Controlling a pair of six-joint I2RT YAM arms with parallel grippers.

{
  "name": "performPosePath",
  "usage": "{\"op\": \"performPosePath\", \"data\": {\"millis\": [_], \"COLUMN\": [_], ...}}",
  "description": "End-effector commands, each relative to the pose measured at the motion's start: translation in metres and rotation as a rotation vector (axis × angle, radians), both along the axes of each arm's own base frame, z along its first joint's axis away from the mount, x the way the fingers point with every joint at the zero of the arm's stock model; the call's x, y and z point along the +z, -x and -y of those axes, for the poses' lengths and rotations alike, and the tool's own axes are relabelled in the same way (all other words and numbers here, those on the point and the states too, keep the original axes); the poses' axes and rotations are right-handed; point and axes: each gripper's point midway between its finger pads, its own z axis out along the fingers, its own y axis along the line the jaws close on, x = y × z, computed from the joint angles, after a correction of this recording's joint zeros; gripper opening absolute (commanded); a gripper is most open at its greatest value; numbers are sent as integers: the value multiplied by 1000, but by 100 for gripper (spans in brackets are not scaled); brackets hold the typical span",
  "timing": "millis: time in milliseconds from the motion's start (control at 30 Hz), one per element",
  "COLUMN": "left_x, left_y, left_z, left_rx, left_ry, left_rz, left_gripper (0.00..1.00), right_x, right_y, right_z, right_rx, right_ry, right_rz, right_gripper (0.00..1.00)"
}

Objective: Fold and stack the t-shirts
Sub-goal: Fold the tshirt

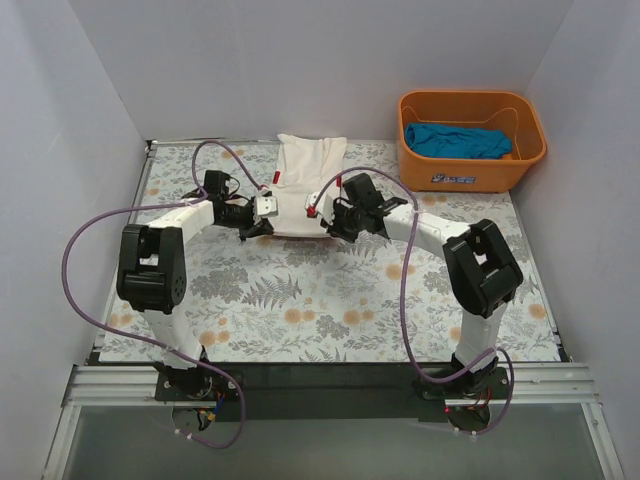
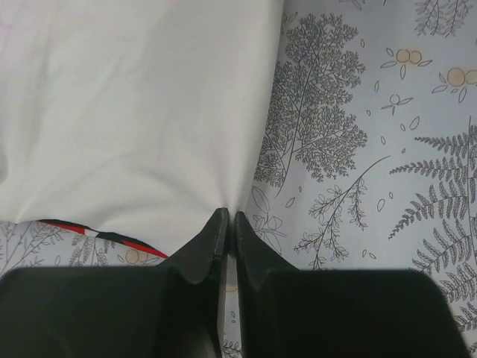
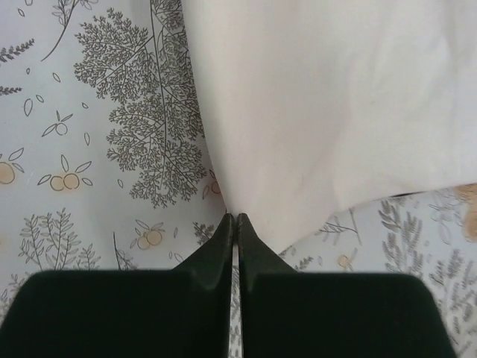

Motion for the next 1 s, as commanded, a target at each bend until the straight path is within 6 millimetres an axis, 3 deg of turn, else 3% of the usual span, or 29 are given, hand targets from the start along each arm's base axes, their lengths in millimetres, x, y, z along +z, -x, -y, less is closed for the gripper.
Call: {"op": "performPosePath", "data": {"millis": [0, 167, 333, 433, 500, 567, 633, 767, 867, 967], "left_x": [45, 72, 96, 103, 107, 103, 113, 133, 147, 151], "left_y": [-1, 2, 20, 52, 85, 118, 149, 190, 188, 171], "left_z": [1, 4, 7, 5, 3, 2, 0, 1, 5, 5], "left_rx": [30, 46, 11, -37, -70, -125, -153, -206, -163, -143], "left_ry": [48, 67, 73, 54, 47, 20, 16, 54, 90, 88], "left_rz": [31, 48, 42, -3, -40, -70, -84, -130, -172, -172], "left_gripper": [0, 0, 0, 0, 0, 0, 0, 0, 0, 0], "right_x": [65, 95, 106, 112, 122, 124, 137, 154, 165, 157], "right_y": [-8, -2, 25, 46, 65, 91, 114, 163, 176, 169], "right_z": [2, 7, 15, 24, 29, 37, 41, 39, 33, 33], "right_rx": [12, 32, 71, 89, 123, 151, 187, 227, 231, 222], "right_ry": [-75, -115, -120, -117, -131, -129, -144, -181, -209, -181], "right_rz": [66, 70, 27, -15, -35, -80, -90, -196, -234, -232], "right_gripper": [1, 1, 1, 1, 1, 1, 1, 1, 1, 1]}}
